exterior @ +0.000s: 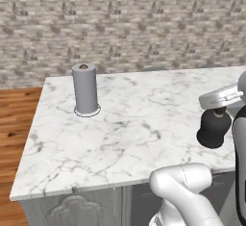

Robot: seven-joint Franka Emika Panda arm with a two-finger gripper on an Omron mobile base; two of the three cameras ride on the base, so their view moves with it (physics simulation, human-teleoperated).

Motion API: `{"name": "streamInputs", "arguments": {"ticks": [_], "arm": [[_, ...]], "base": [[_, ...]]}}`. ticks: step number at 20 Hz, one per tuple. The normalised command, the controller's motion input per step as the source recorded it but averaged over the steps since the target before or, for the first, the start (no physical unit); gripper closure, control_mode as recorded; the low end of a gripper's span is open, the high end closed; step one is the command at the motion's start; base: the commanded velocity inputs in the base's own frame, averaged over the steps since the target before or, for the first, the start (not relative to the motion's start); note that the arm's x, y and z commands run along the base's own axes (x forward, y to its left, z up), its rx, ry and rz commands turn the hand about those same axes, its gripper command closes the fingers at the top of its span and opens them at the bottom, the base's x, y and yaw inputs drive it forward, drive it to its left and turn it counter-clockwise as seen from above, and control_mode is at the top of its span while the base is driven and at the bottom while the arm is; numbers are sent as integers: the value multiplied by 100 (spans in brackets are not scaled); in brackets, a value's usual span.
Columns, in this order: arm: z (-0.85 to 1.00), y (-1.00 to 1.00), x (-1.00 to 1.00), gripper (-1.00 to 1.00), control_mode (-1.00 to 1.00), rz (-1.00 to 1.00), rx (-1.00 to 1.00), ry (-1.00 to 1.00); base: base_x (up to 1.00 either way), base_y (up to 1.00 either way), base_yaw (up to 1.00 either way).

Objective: Move the drinks to the dining counter.

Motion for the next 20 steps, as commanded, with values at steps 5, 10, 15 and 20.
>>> {"name": "streamInputs", "arguments": {"ticks": [5,10,15,20], "arm": [[0,0,0,100,100,0,0,0],[-6,0,19,100,-100,7,1,0],[-25,-3,89,100,-100,23,7,0],[-14,0,76,100,-100,0,0,0]], "base": [[100,-1,11],[80,0,24],[0,0,0],[0,0,0]]}}
